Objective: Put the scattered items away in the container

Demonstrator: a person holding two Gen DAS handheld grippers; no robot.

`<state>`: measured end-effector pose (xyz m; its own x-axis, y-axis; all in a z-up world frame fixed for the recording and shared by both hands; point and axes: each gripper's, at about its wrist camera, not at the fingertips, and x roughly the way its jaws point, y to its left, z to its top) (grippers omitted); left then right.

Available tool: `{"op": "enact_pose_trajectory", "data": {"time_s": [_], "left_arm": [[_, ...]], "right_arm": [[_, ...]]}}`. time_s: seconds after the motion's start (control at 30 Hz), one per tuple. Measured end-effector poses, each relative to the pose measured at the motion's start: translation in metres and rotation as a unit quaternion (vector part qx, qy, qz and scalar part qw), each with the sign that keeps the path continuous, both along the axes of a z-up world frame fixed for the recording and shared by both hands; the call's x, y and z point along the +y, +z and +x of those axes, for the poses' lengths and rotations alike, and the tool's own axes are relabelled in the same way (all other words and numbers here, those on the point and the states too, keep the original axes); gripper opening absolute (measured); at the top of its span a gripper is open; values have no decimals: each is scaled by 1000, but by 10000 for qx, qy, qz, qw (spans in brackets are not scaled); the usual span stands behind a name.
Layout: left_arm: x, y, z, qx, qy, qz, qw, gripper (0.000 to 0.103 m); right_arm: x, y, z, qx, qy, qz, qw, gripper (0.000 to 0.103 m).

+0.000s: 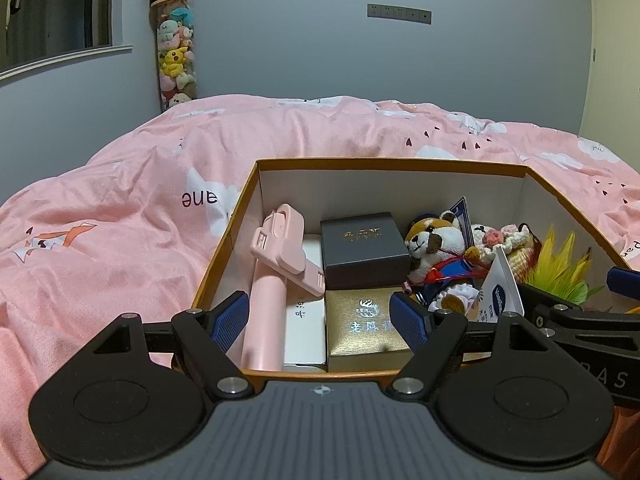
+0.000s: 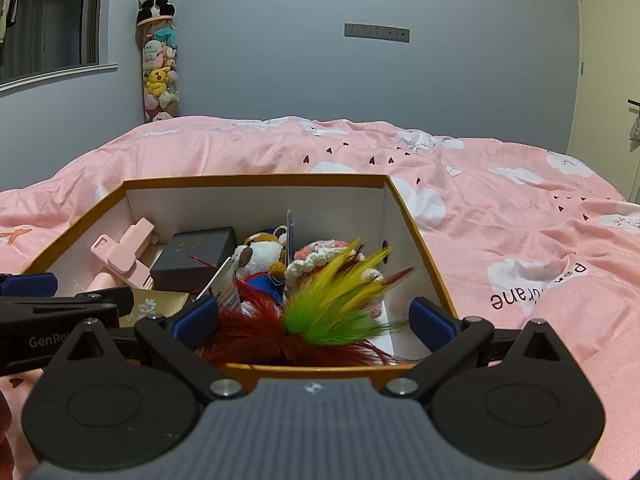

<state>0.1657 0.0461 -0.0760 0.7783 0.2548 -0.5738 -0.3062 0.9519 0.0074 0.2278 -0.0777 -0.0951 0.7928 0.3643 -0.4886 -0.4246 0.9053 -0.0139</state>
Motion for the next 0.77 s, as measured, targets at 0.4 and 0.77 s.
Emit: {"op": "enact_pose_trajectory", "data": {"time_s": [0.4, 0.77], "left_arm": [[1, 0, 1, 73, -19, -18, 10000, 91], [1, 0, 2, 119, -50, -22, 9999, 91]], "right_arm": [[0, 0, -1, -29, -5, 14, 10000, 102], [0, -1, -1, -31, -4, 13, 10000, 102]]}}
